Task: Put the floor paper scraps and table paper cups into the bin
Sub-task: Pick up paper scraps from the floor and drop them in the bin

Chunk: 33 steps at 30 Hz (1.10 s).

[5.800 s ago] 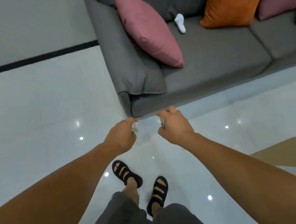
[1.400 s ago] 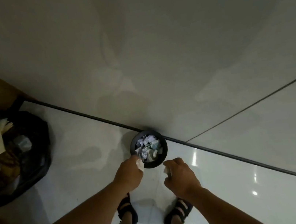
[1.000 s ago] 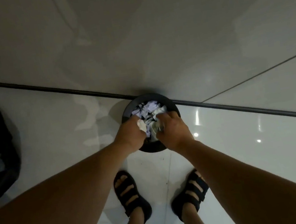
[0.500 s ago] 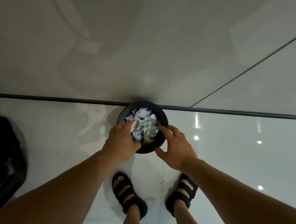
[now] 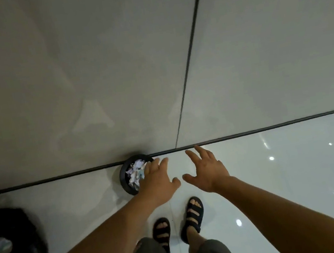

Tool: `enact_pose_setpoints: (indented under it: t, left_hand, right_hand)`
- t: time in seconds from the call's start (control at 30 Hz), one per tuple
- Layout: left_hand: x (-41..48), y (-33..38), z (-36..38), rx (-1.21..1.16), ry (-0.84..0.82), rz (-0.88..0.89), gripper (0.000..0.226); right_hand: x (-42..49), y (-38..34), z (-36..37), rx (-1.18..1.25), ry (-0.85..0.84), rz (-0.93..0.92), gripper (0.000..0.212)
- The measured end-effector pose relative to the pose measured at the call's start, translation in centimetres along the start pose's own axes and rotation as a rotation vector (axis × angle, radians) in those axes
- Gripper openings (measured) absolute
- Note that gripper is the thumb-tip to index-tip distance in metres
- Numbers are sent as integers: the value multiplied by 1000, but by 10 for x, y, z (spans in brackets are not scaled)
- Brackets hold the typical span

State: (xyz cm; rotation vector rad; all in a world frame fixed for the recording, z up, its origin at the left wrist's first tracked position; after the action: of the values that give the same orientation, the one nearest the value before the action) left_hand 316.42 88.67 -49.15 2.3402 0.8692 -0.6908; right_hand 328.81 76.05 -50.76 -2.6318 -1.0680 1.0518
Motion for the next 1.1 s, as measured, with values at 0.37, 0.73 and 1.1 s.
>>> enact_pose_setpoints:
  t: [0.37,0.73,1.1]
  left_hand:
    - [-66,89,-19,275,-116,321,78]
    - [-139,313,55,569,-124,771,76]
    - [-260,541,222,645,-229,1034,71]
  right_hand:
    - [-194,45,-30,317,267,435,82]
    - [-373,185,13,581,513,816,82]
    - [-566,369,48,690,618,1083,83]
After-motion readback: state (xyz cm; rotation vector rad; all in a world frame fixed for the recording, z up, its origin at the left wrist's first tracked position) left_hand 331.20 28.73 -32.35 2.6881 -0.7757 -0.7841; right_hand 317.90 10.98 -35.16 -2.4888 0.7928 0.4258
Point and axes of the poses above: each hand's wrist, its own x-axis towards the middle knuckle, its own z-axis out of the palm, y = z × x, the point moved 1 cm from there along x, towards the middle knuckle, and after that the axes turned 6 degrees about x, right-handed, at the moved point
